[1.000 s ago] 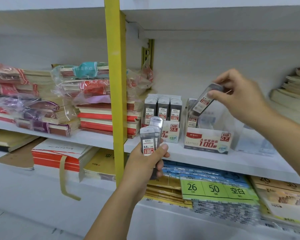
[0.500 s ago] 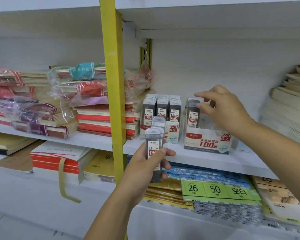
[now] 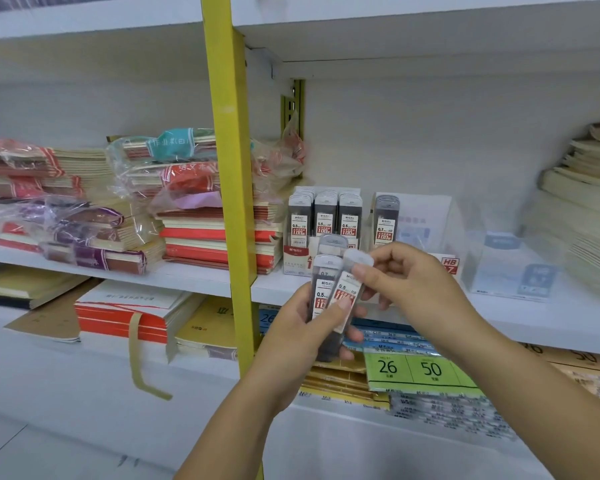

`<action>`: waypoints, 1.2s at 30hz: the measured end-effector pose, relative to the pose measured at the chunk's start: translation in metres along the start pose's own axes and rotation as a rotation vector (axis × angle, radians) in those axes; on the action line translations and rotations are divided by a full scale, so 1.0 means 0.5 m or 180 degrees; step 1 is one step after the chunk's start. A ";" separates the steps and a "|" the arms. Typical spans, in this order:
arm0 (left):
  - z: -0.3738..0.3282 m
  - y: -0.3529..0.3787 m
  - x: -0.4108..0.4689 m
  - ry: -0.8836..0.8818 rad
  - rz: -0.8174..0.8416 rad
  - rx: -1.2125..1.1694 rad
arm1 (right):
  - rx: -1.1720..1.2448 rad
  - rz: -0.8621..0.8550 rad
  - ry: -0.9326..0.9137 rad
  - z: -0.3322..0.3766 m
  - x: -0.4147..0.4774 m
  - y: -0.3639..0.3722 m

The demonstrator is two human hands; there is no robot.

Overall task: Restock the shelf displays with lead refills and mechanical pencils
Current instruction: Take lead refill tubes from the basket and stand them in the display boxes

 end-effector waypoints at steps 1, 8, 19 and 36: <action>0.003 -0.001 -0.002 -0.0056 -0.0022 -0.0157 | 0.0180 -0.0070 0.0048 -0.008 -0.003 -0.004; 0.003 -0.012 -0.012 -0.0062 -0.0135 -0.0525 | 0.0651 -0.0227 -0.0026 -0.019 0.001 -0.008; -0.035 -0.147 -0.051 0.0305 -0.0915 -0.0336 | -0.0788 -0.0641 -0.1072 0.165 0.123 -0.038; -0.037 -0.173 -0.060 0.0342 -0.0956 -0.0268 | -0.2945 -0.0453 -0.0792 0.115 0.220 0.065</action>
Point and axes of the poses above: each hand's wrist, its own x-axis towards the middle knuckle, its own y-axis out of the palm, z = x × y, the point moved 7 cm from there along x, towards the middle knuckle, and after that the axes turned 10 degrees about z, right-handed, at the moved point
